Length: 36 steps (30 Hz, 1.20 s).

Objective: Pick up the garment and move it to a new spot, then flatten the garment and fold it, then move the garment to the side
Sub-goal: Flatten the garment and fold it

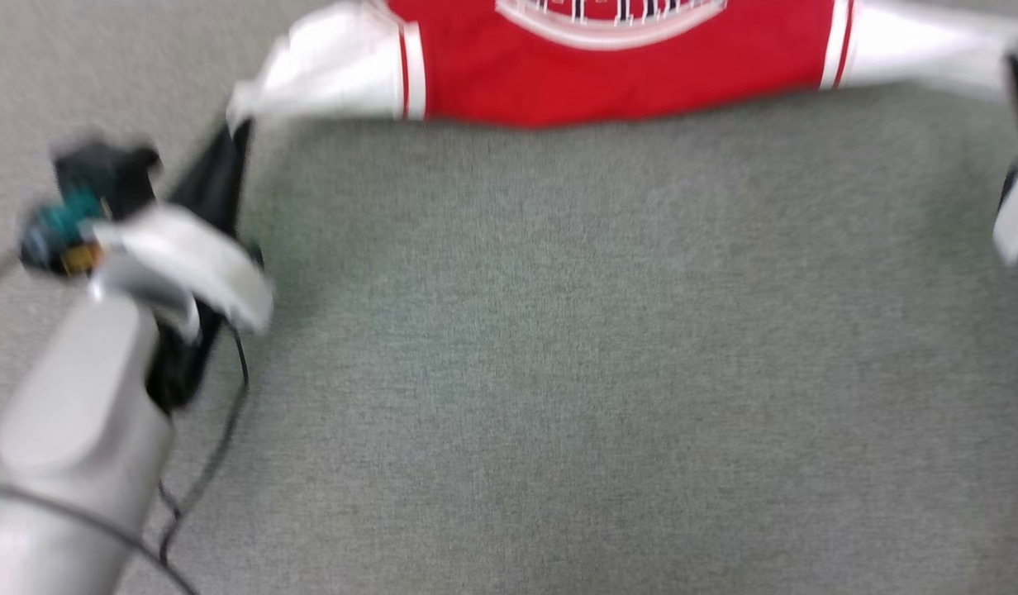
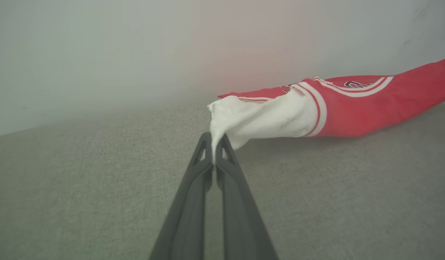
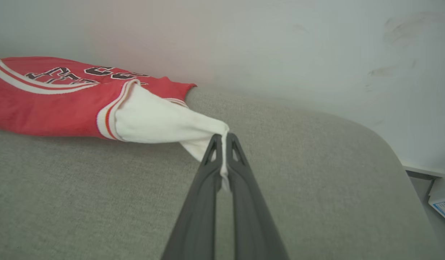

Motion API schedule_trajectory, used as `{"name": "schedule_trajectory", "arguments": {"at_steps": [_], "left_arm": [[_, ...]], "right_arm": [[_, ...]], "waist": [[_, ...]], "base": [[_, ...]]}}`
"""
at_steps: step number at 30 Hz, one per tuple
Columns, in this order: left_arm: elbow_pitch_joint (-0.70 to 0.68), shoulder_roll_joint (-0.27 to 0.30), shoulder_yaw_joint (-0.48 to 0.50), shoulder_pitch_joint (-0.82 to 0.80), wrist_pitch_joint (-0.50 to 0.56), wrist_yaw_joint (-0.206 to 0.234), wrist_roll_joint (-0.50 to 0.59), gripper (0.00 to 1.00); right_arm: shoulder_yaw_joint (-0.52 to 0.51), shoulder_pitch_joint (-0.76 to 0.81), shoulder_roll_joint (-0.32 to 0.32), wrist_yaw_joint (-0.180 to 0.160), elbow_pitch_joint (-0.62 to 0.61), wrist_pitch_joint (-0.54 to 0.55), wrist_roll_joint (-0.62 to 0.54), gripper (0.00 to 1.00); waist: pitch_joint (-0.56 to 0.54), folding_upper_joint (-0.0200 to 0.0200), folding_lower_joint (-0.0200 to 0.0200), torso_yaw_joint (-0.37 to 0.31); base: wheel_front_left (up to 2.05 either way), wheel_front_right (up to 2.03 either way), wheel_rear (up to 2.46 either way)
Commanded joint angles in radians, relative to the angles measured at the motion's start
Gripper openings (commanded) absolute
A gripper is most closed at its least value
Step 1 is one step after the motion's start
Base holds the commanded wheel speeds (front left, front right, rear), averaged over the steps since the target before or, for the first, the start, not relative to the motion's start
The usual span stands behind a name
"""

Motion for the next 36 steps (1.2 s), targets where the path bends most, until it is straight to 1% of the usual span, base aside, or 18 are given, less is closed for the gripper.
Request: {"name": "schedule_trajectory", "arguments": {"at_steps": [1,4,7,9,13,20,25,30,36], "left_arm": [[-0.015,0.005,-0.002,0.054,0.008,0.009,-0.014,0.0],[-0.057,0.019,-0.006,0.187,0.032,0.027,-0.045,0.0],[-0.097,0.033,-0.003,0.3,0.049,0.053,-0.073,0.0],[-0.123,0.039,-0.005,0.365,0.06,0.068,-0.086,0.0],[-0.166,0.061,-0.01,0.473,0.077,0.095,-0.101,0.0],[-0.22,0.094,-0.019,0.645,0.102,0.135,-0.131,0.0],[-0.274,0.108,-0.016,0.763,0.121,0.156,-0.173,0.0],[-0.343,0.135,-0.018,0.853,0.159,0.162,-0.212,0.0],[-0.413,0.158,-0.032,0.915,0.2,0.172,-0.232,0.0]], "right_arm": [[0.002,0.055,-0.018,-0.001,-0.021,0.011,0.022,0.0],[0.007,0.19,-0.046,-0.001,-0.074,0.039,0.069,0.0],[0.023,0.31,-0.082,-0.001,-0.119,0.048,0.078,0.0],[0.026,0.379,-0.106,-0.001,-0.133,0.054,0.078,0.0],[0.01,0.485,-0.122,-0.001,-0.145,0.057,0.094,0.0],[-0.005,0.637,-0.109,-0.001,-0.184,0.089,0.154,0.0],[0.008,0.742,-0.128,-0.001,-0.239,0.147,0.197,0.0],[-0.012,0.845,-0.153,-0.001,-0.28,0.205,0.201,0.0],[-0.054,0.915,-0.124,-0.001,-0.312,0.249,0.221,0.0]], "waist": [[-0.071,0.0,0.0002,-0.004],[-0.121,0.0,0.0002,-0.005],[-0.16,0.0,0.0002,-0.006],[-0.183,0.0,0.0002,-0.005],[-0.227,0.0,0.0002,-0.008],[-0.321,0.0,0.0002,-0.024],[-0.377,0.0,0.0002,-0.04],[-0.397,0.0,0.0002,-0.045],[-0.39,0.0,0.0002,-0.044]], "base": [[0.0,0.0,0.0],[0.0,0.0,0.0],[0.0,0.0,0.0],[0.0,0.0,0.0],[0.0,0.0,0.0],[0.0,0.0,0.0],[0.0,0.0,0.0],[0.0,0.0,0.0],[0.0,0.0,0.0]]}}
